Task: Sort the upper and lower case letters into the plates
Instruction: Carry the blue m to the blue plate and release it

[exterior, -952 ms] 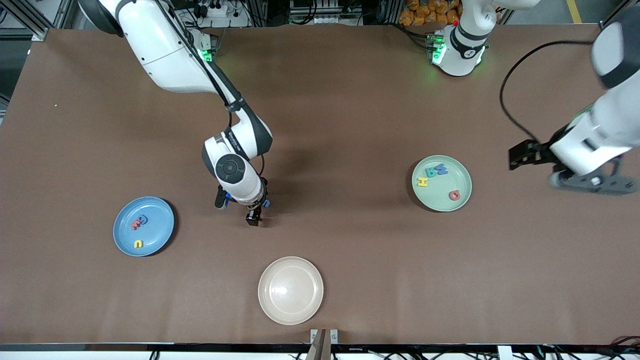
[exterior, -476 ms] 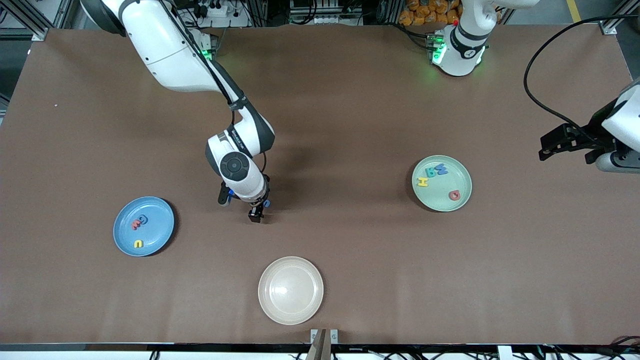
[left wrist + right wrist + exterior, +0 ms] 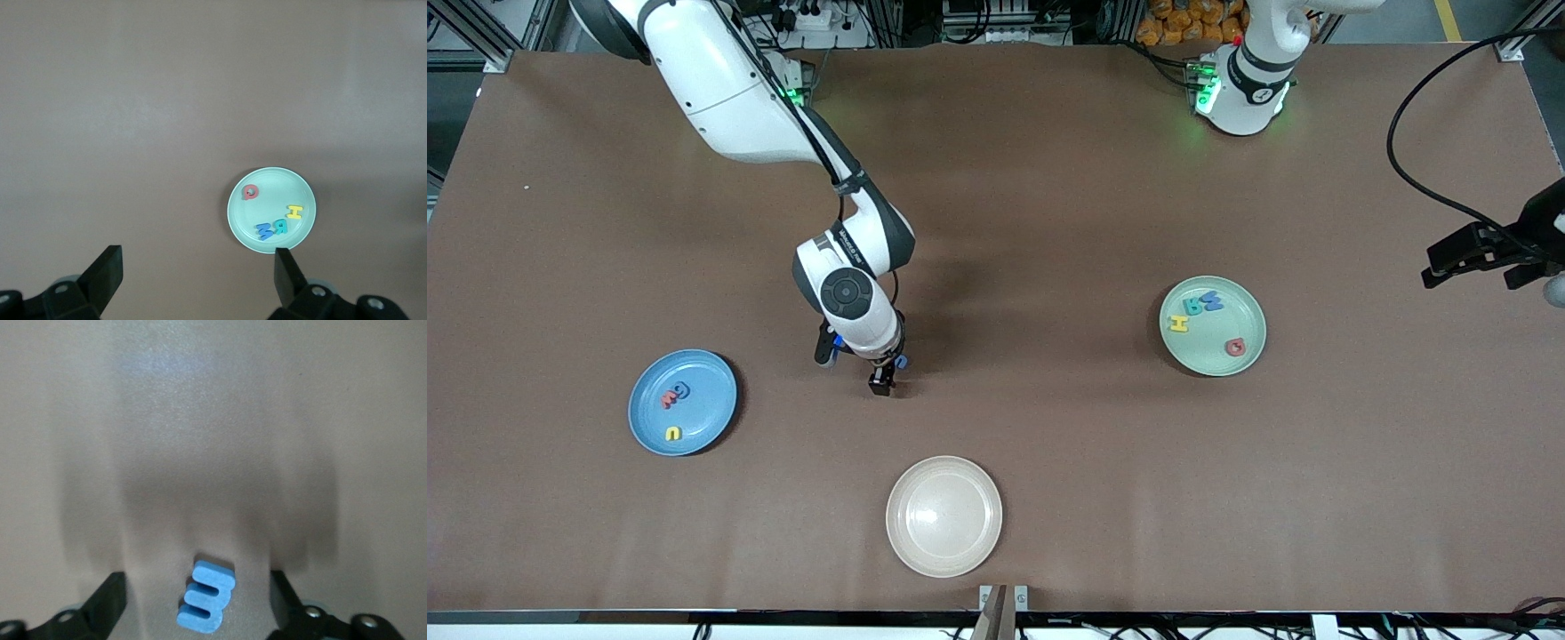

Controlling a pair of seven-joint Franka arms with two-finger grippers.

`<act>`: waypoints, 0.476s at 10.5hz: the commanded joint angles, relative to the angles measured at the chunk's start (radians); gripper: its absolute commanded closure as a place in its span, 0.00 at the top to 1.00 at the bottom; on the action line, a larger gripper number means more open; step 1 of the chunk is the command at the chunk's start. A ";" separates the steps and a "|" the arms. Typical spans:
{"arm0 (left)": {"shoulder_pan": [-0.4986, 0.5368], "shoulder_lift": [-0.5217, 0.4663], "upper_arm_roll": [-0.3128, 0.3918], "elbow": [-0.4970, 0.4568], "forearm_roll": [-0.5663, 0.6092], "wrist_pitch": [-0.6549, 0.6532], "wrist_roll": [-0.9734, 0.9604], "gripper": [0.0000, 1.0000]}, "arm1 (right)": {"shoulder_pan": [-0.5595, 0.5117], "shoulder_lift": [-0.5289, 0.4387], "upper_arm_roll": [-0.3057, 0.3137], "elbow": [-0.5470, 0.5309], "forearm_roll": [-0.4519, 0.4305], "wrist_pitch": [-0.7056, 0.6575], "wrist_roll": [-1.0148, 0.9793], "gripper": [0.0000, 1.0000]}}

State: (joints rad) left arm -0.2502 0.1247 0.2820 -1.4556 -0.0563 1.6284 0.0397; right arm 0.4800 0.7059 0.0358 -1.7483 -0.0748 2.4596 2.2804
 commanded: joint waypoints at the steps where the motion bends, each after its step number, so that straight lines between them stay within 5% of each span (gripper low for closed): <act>1: -0.004 -0.010 -0.009 0.004 0.012 -0.004 -0.012 1.00 | 0.008 -0.023 -0.008 -0.037 -0.057 0.013 0.031 0.00; 5: -0.009 -0.010 -0.018 0.006 0.010 -0.028 -0.017 1.00 | 0.005 -0.046 -0.008 -0.036 -0.091 0.009 0.021 0.00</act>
State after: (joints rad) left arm -0.2553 0.1247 0.2696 -1.4548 -0.0563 1.6249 0.0396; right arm 0.4805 0.6847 0.0367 -1.7526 -0.1407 2.4547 2.2821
